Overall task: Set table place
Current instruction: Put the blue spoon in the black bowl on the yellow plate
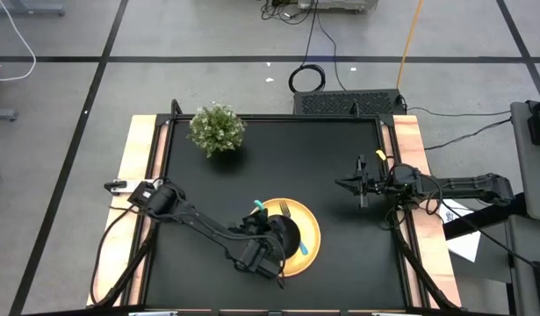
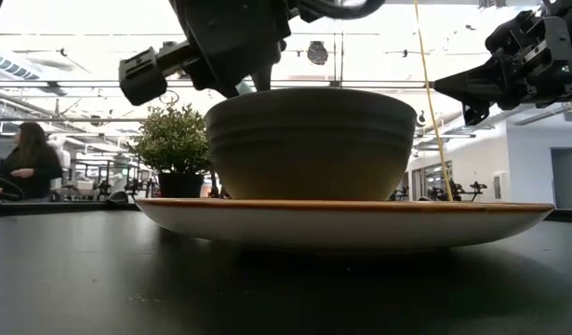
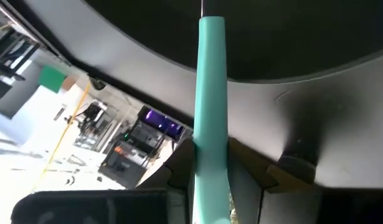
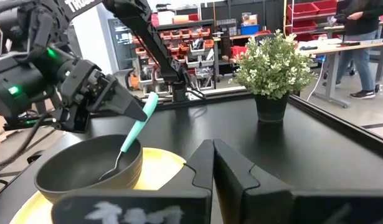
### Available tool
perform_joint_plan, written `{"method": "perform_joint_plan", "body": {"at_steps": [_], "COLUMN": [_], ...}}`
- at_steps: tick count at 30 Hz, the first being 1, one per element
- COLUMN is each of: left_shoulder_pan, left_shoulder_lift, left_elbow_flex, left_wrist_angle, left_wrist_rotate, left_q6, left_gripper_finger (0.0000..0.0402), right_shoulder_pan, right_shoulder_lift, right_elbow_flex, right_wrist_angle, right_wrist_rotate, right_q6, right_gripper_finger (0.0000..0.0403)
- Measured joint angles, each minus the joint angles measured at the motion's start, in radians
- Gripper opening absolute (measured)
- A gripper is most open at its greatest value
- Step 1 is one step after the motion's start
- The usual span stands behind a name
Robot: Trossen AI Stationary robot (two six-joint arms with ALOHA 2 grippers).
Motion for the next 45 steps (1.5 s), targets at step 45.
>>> {"method": "perform_joint_plan", "body": {"at_steps": [45], "left_shoulder_pan": [0.004], "left_shoulder_lift": [0.015], "left_elbow_flex": [-0.001], "left_wrist_angle": [-0.104], "left_wrist_rotate": [-0.048], "left_q6": [-0.124], "left_gripper_finger": [0.0115], "right_shoulder_pan": [0.0], "right_shoulder_lift": [0.001], "right_elbow_flex": [0.0], "right_wrist_angle": [-0.003], "right_wrist_rotate": [0.0], "right_q6": [0.0], "right_gripper_finger": [0.0]}}
